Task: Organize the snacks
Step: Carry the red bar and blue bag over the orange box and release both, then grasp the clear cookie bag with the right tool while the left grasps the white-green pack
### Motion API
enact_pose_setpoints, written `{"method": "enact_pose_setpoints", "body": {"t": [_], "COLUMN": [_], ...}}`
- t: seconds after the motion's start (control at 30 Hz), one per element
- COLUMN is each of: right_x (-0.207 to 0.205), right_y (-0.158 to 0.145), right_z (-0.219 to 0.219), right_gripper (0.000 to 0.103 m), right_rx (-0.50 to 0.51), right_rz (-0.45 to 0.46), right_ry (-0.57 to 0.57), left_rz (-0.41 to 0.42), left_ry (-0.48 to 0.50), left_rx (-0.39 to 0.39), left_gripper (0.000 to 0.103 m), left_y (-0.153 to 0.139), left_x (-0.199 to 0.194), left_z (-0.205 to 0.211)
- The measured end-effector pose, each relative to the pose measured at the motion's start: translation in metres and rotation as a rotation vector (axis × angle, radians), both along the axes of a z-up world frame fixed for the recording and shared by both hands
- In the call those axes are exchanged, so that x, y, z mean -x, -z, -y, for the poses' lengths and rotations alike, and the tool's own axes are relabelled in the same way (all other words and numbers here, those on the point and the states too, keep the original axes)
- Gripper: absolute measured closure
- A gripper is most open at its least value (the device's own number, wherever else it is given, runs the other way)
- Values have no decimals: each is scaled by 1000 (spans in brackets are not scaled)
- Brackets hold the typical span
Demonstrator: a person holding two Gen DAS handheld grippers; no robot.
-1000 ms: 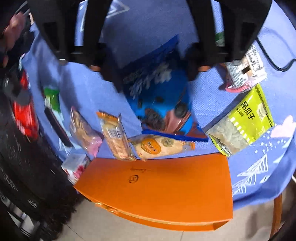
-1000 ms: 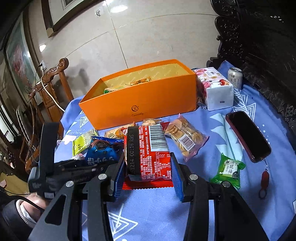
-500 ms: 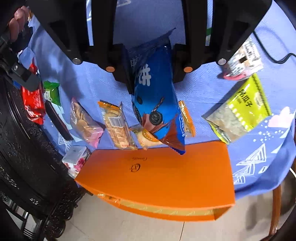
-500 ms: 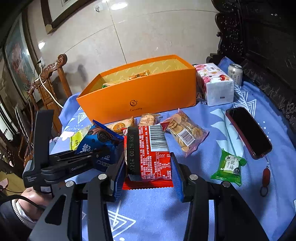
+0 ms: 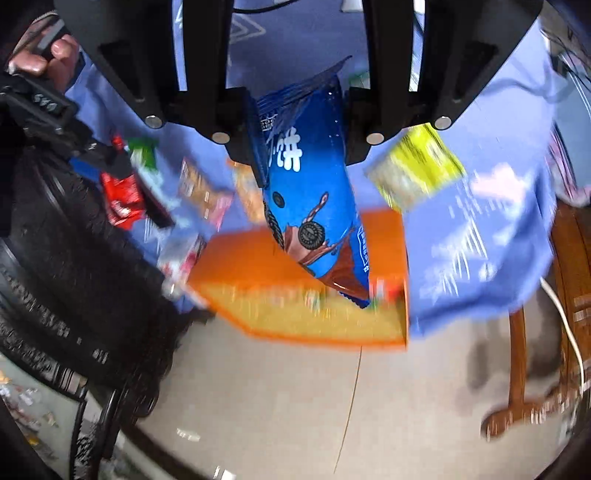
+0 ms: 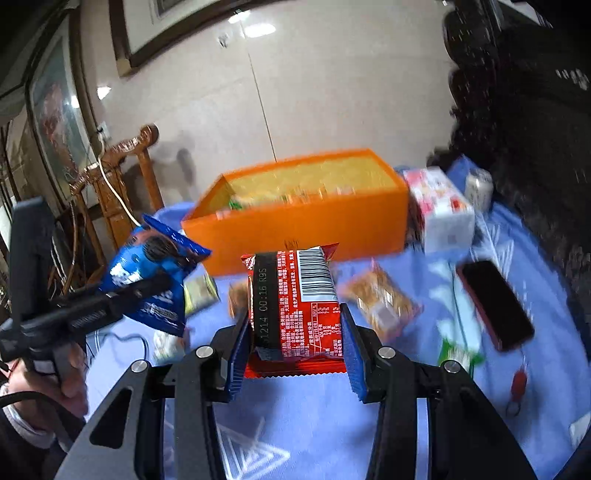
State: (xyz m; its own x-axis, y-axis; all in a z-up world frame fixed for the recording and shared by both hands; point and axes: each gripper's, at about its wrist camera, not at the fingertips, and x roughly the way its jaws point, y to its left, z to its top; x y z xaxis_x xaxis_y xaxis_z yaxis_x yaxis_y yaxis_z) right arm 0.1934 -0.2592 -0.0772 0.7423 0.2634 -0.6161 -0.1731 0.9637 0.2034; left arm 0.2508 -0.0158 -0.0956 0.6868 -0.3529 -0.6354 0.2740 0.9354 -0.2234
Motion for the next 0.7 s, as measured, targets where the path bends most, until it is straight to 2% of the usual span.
{"method": "enact_pose_setpoints", "body": {"t": [0.17,0.27,0.4,0.43,0.47,0.5,0.53,0.57,0.63,0.7], "right_x": [-38,-69,-125,-135,-152,-164,-175,-178,-171,-159], "right_y": [-48,-72,-93,-96,-98,-99,-101,-103,-108,-110], "right_z": [-4,-9,-18,-19,-23,-25,-25,-22,-14,-7], "right_gripper": [58,58,58,56,50,26,23,21,20,13], "right_rx": [31,54,86,93,107,124,154,148,100,91], "right_rz": [127,192,234,244,255,256,250,250,274,281], "right_ry": [-22,-30,-44,-45,-51,-52,-12,2,-9,2], "left_rz": [112,154,211,211,213,215,229,248,276,297], "left_ry": [12,14,-1,-2,-9,-26,-87,-120,-115,-111], "left_rx": [-35,-44,-94,-96,-99,-104,-118,-117,-88,-81], "left_gripper": [71,71,70,65,53,14,4,4,4,4], "left_y": [-59,-84,-111,-113,-118,-121,-126,-129,-136,-137], "left_x": [-32,-57,-106,-115,-131,-137,-143,-143,-133,-120], "left_z": [1,6,16,17,18,15,12,8,-2,-9]}}
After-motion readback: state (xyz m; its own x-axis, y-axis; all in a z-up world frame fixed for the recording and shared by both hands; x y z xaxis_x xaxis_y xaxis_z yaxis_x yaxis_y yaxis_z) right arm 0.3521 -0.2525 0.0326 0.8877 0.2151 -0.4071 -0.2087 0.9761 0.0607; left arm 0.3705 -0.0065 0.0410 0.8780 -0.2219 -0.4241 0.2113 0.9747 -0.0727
